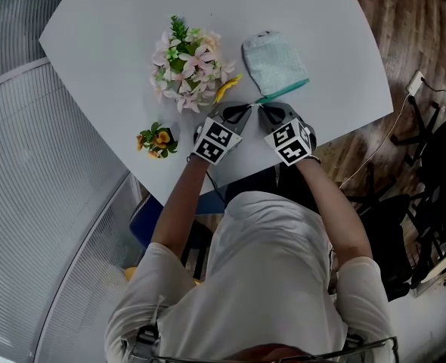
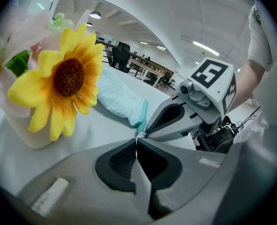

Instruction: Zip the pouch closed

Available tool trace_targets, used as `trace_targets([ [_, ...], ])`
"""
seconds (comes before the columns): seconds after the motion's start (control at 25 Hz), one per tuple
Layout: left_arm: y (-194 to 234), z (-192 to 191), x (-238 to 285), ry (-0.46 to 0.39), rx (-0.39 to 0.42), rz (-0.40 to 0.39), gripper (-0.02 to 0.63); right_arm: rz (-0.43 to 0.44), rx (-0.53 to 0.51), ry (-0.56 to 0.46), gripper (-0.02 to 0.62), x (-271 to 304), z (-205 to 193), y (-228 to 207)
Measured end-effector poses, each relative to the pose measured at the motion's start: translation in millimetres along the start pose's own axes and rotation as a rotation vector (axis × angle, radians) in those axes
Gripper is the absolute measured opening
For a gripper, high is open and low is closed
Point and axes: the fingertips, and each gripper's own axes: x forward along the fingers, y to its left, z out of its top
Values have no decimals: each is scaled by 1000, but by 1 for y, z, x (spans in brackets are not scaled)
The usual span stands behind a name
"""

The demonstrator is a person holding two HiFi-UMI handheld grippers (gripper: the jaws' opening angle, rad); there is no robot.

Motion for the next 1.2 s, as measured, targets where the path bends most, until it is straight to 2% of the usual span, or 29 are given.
trace_targets([
  [0.16, 0, 1, -4, 9, 12, 25, 20, -9, 23, -6, 2, -6, -2, -12],
  [0.28, 4, -2, -7, 1, -17, 35, 20, -23, 71, -5, 2, -11, -10, -26],
  [0.56, 11, -3, -12, -12, -58, 55, 20, -78, 96, -12, 3, -28, -19, -57],
  [1.2, 17, -7, -17, -10, -81, 62, 20, -177, 187, -22, 3, -52, -40, -108],
])
